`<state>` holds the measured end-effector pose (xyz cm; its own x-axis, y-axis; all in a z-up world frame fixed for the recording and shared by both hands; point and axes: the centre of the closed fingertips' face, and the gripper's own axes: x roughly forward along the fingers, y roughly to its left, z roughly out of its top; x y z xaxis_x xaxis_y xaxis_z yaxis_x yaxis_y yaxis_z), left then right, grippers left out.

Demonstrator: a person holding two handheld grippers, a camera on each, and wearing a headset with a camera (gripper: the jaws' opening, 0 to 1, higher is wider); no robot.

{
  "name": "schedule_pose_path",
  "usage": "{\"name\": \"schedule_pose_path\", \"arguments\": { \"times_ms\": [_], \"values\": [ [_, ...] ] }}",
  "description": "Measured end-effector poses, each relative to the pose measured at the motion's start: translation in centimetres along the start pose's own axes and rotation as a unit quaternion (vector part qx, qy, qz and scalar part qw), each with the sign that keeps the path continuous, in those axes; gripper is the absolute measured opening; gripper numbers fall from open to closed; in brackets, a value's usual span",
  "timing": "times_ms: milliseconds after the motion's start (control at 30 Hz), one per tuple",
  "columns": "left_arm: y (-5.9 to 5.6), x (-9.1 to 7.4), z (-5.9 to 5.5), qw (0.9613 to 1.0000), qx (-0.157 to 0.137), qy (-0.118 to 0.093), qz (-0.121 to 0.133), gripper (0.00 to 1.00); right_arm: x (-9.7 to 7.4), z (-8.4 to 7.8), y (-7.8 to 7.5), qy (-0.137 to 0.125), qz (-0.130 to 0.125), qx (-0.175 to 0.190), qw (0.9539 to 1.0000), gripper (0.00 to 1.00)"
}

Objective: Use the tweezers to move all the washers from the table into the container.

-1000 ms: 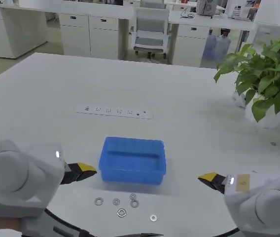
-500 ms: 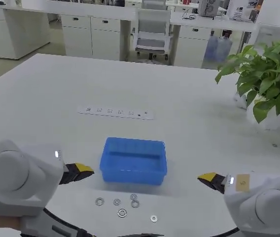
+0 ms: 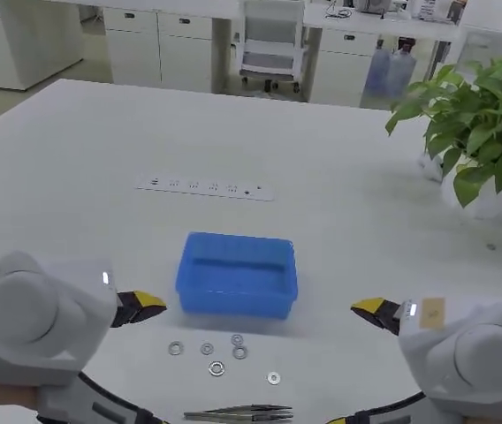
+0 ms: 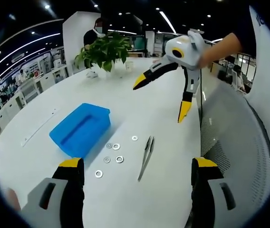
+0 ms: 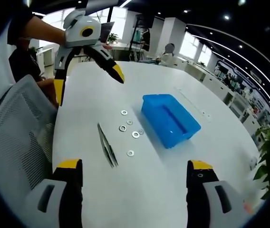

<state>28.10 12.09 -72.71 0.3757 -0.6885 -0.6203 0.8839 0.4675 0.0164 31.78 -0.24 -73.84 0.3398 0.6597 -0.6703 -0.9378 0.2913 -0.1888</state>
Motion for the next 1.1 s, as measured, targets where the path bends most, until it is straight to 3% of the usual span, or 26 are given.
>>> {"name": "schedule_pose_path", "arguments": {
  "times_ms": [233, 400, 567, 700, 867, 933, 1000, 1100],
  "values": [
    [-0.2, 1.1, -1.2, 0.9999, -0.004, 0.012, -0.009, 0.99, 1.3, 0.2, 0.3, 0.000, 0.012, 0.003, 0.9999, 0.89],
    [-0.4, 1.9, -2.1, 0.9996, -0.014, 0.023, -0.011, 0.95, 2.4, -0.1, 1.7, 0.003, 0.040, -0.001, 0.9992, 0.86],
    [-0.5, 2.7, -2.8, 0.9993, -0.011, 0.034, -0.013, 0.94, 3.2, 0.1, 3.1, -0.006, 0.057, -0.023, 0.9981, 0.70],
    [-0.3, 3.3, -3.2, 0.9990, -0.015, 0.041, -0.015, 0.87, 3.9, 0.3, 3.9, -0.012, 0.072, -0.018, 0.9972, 0.66],
    [-0.4, 4.2, -3.5, 0.9985, -0.016, 0.048, -0.020, 0.82, 5.0, 0.7, 4.8, -0.023, 0.093, -0.012, 0.9953, 0.50],
    [-0.2, 4.7, -3.5, 0.9985, -0.001, 0.052, -0.016, 0.78, 5.5, 0.6, 5.4, -0.017, 0.106, -0.010, 0.9941, 0.45],
    [-0.2, 5.1, -3.5, 0.9983, 0.009, 0.054, -0.019, 0.74, 6.0, 0.7, 5.7, -0.021, 0.115, -0.031, 0.9926, 0.43],
    [-0.4, 5.5, -3.5, 0.9979, 0.013, 0.057, -0.028, 0.70, 6.6, 0.6, 5.8, -0.015, 0.124, -0.033, 0.9916, 0.41]
  ]
}}
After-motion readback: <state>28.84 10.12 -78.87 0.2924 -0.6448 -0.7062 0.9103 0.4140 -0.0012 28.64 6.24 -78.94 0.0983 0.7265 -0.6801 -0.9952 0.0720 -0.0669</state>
